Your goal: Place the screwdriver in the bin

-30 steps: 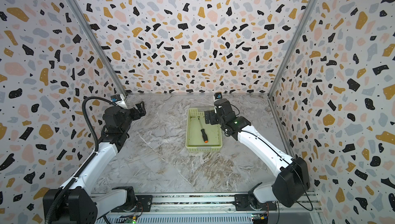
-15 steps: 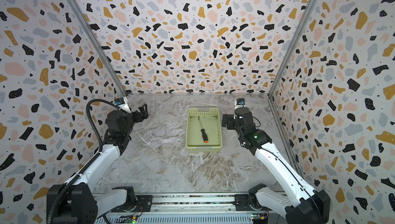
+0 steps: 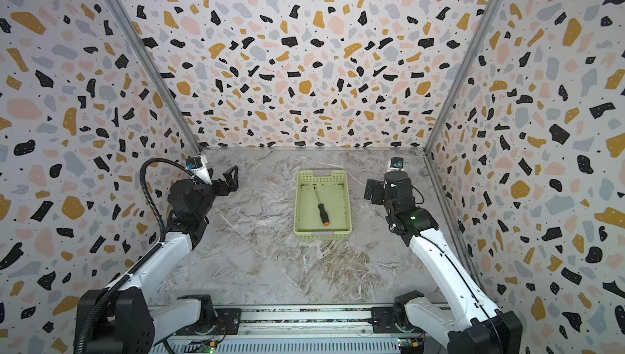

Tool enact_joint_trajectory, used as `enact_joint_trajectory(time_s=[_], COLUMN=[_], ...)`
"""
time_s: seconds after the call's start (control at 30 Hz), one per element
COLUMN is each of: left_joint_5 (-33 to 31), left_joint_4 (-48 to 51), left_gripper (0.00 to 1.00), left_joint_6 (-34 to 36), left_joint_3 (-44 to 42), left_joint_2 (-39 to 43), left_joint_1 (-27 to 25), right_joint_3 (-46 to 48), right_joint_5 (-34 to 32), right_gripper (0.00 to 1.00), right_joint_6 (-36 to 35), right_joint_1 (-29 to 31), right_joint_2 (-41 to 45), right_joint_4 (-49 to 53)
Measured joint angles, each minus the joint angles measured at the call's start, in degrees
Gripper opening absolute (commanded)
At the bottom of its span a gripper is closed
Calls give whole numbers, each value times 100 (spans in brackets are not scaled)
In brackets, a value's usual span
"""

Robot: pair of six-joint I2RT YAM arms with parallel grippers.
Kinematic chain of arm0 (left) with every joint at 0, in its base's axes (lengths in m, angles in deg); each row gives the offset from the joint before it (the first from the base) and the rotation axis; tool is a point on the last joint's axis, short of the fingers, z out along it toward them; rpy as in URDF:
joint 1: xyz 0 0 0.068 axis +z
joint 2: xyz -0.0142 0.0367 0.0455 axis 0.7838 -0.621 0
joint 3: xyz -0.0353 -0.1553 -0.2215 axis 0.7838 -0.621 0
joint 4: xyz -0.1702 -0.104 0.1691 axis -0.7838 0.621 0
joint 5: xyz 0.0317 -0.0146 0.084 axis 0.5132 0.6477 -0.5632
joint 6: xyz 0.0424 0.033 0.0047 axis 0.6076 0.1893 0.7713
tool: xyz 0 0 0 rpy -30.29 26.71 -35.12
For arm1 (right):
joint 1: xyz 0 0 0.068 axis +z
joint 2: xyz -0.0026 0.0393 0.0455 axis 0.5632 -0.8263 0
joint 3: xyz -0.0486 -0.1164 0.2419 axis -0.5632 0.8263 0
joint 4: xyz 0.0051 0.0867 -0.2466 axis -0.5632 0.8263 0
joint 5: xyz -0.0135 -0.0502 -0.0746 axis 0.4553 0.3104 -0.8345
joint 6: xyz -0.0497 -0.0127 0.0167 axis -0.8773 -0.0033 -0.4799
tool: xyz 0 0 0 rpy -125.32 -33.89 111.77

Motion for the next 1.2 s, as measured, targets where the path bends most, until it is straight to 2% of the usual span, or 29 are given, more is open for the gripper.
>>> enact_joint_trajectory(time_s=[0.2,0.37,0.63,0.77,0.97,1.2], left_joint_5=[109,-4,-358,-750,-1561,-2297], left_joint_4=[-417,-520,-739,-793,-994,-1499], left_gripper=[100,100,100,99,100,100], left_joint_6=[223,396,730,1036,1191,962], left_joint_3=[-310,-326,-570,-647,-1233,-2153], left_joint_2=[0,0,-24,-59,227,623], left_joint_1=[0,0,-66,-120,-199,-234], right_joint_3=[146,372,2492,3329,4454,4496], right_joint_5=[-50,-367,-883,-927,-468,-96], right_gripper=[99,99,99,99,99,99], right_joint_6=[-125,-483,-1379,-1784,-2055,-2271], right_joint_1=[-162,-190,-195,-245,-426,-516], right_joint_2=[-59,-31,525,476,-87,-739], right_joint_4=[-420,-977,-2824,-3971,-6218,-7403])
